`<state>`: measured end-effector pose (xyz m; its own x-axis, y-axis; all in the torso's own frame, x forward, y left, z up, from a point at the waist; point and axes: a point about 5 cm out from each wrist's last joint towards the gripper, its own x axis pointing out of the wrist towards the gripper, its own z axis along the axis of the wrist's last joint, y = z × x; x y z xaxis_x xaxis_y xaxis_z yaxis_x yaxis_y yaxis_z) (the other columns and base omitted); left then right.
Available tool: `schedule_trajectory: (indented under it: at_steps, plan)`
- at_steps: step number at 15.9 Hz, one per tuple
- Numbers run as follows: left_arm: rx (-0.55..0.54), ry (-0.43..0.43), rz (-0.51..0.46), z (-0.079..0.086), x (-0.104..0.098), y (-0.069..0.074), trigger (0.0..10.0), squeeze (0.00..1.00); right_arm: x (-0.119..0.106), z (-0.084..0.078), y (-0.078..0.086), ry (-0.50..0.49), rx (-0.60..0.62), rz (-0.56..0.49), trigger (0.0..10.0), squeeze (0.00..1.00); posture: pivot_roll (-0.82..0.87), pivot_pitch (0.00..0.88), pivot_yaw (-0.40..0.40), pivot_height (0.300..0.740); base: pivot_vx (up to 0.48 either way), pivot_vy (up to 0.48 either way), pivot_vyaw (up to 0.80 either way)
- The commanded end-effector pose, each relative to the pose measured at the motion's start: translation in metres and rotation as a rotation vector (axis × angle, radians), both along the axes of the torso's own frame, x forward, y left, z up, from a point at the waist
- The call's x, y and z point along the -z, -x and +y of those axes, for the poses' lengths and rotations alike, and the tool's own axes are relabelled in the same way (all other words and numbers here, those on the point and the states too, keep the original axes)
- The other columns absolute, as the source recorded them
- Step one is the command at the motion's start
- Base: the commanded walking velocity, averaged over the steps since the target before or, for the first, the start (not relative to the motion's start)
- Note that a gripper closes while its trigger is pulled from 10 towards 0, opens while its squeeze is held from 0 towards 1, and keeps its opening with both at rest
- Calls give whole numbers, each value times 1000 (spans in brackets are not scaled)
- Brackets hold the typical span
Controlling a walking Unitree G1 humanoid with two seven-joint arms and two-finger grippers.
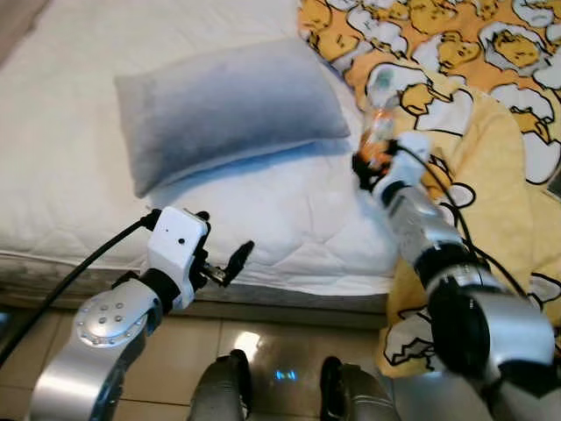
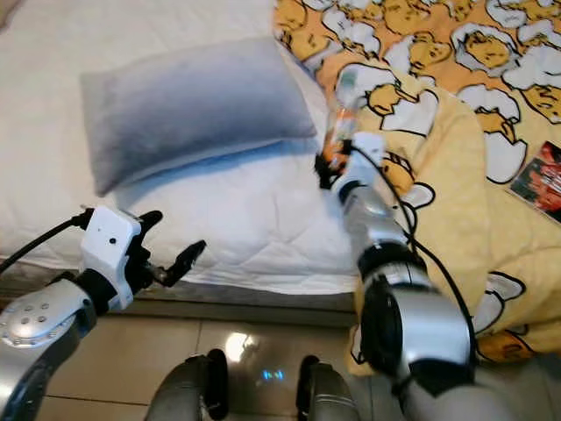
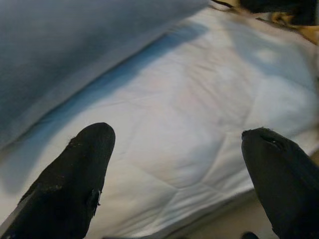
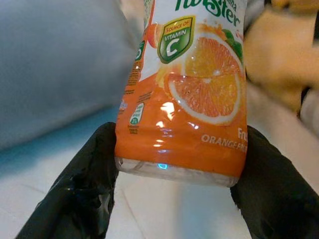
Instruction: Clean up the room
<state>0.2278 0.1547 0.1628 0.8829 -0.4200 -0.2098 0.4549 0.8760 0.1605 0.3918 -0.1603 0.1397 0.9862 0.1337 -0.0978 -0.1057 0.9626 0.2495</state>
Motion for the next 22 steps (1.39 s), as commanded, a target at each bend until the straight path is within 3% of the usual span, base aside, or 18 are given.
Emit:
schedule_trajectory:
  at_steps: [1, 4, 5, 8, 11, 13, 14, 17, 22]
  plan:
    - [-53, 5, 5, 4, 5, 1, 10000, 0, 1, -5, 6, -39, -1, -50, 10000, 0, 26, 120, 59, 740, 0, 0, 0]
    - [-167, 41, -2, 8, 8, -1, 10000, 0, 1, -3, 34, 27, -63, -112, 10000, 0, -14, 100, 74, 740, 0, 0, 0]
    - [-225, 44, -1, 7, 14, 2, 10000, 0, 7, 10, 70, 67, -118, -124, 10000, 0, -53, 90, 89, 740, 0, 0, 800]
    - [-277, 64, 13, 4, 20, 1, 10000, 0, 20, 20, 100, 160, -218, -96, 10000, 0, -76, 84, 88, 740, 0, 0, 800]
    - [-313, 73, 25, 4, 23, 2, 10000, 0, 17, 25, 119, 158, -225, -52, 10000, 0, -77, 80, 79, 740, 0, 0, 800]
    - [-407, 110, 53, 14, 25, -2, 10000, 0, 21, 32, 133, 161, -222, 29, 10000, 0, -59, 92, 69, 740, 0, 0, 800]
    - [-381, 15, 40, 7, 30, 0, 10000, 0, 25, 23, 142, 162, -220, 60, 10000, 0, -72, 88, 70, 740, 0, 0, 800]
    - [-338, 8, 39, -3, 33, 3, 10000, 0, 28, 11, 155, 155, -194, 112, 10000, 0, -66, 110, 56, 740, 0, 0, 800]
    - [-443, 49, 55, 19, 34, 12, 10000, 0, 34, 16, 171, 142, -168, 179, 10000, 0, -37, 87, 29, 740, 0, 0, 800]
